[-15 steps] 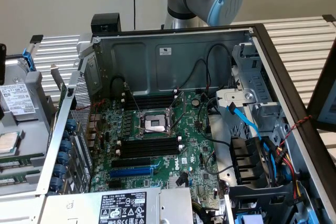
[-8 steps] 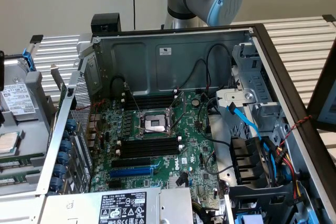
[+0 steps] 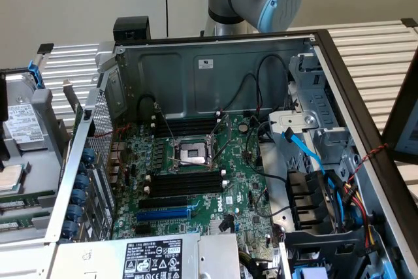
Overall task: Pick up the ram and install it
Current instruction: 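Pick up the ram and move it above insertion slot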
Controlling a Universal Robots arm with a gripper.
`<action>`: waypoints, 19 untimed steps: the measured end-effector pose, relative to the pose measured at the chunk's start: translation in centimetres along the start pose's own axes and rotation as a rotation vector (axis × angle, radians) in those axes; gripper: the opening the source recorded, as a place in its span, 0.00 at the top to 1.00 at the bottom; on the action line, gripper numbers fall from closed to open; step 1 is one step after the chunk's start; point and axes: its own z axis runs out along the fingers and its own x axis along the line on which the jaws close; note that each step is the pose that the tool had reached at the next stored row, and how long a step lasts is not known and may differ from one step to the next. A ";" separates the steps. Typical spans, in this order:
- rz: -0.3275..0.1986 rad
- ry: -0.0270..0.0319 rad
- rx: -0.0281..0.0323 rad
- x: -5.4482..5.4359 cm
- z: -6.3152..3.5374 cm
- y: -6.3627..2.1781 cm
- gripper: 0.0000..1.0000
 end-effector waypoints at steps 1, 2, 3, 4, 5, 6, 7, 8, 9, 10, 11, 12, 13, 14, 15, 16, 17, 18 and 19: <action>-0.003 0.0000 0.0002 0.1 0.20 -0.03 0.74; -0.007 0.0000 0.0004 0.2 0.38 -0.08 0.74; -0.009 0.0001 0.0005 0.4 0.56 -0.18 0.74; -0.011 0.0005 0.0003 0.4 0.73 -0.37 0.74; -0.012 0.0005 0.0002 0.5 0.91 -0.58 0.74; -0.013 0.0006 0.0003 0.4 1.08 -0.78 0.74; -0.015 0.0006 0.0004 0.4 1.25 -0.98 0.74; -0.017 0.0006 0.0006 0.4 1.42 -1.18 0.74; -0.020 0.0008 0.0006 0.4 1.60 -1.36 0.74; -0.026 0.0017 0.0009 0.4 1.79 -1.48 0.74; -0.039 0.0026 0.0011 0.4 1.96 -1.49 0.74; -0.057 0.0034 0.0017 0.4 2.12 -1.51 0.74; -0.075 0.0042 0.0021 0.4 2.27 -1.52 0.74; -0.093 0.0049 0.0027 0.4 2.42 -1.52 0.74; -0.112 0.0057 0.0031 0.4 2.57 -1.53 0.74; -0.129 0.0064 0.0035 0.4 2.74 -1.53 0.74; -0.143 0.0070 0.0036 0.4 2.93 -1.42 0.74; -0.150 0.0070 0.0038 0.4 3.12 -1.25 0.74; -0.155 0.0070 0.0042 0.4 3.32 -1.03 0.74</action>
